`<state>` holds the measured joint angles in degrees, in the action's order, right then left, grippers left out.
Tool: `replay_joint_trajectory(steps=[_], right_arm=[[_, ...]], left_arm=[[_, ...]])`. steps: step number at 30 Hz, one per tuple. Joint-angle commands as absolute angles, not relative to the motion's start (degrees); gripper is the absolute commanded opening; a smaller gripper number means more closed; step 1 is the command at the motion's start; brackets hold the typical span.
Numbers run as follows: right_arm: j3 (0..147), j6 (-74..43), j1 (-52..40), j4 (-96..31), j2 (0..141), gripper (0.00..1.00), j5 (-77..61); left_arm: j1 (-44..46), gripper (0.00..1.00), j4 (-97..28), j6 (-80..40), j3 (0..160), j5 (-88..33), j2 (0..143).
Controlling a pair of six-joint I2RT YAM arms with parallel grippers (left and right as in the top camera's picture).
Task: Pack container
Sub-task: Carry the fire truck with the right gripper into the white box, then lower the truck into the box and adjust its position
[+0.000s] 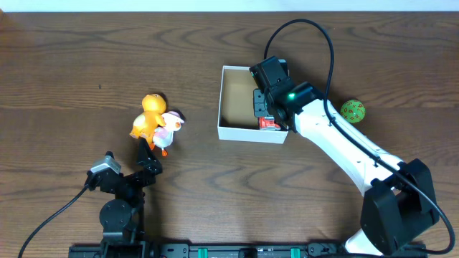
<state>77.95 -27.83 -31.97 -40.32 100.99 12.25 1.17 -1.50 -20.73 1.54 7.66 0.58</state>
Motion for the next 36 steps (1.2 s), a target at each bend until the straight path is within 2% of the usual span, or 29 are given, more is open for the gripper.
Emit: replay_joint_trajectory(steps=[1, 36], right_arm=[[78.9, -27.1, -32.5, -40.8, 100.9, 0.34, 14.0], [78.8, -35.6, -31.0, -39.6, 106.2, 0.36, 14.4]], left_arm=[[1.1, 0.98, -3.4, -20.0, 0.2, 8.1, 0.3], [1.1, 0.98, -3.4, -20.0, 0.2, 8.1, 0.3]])
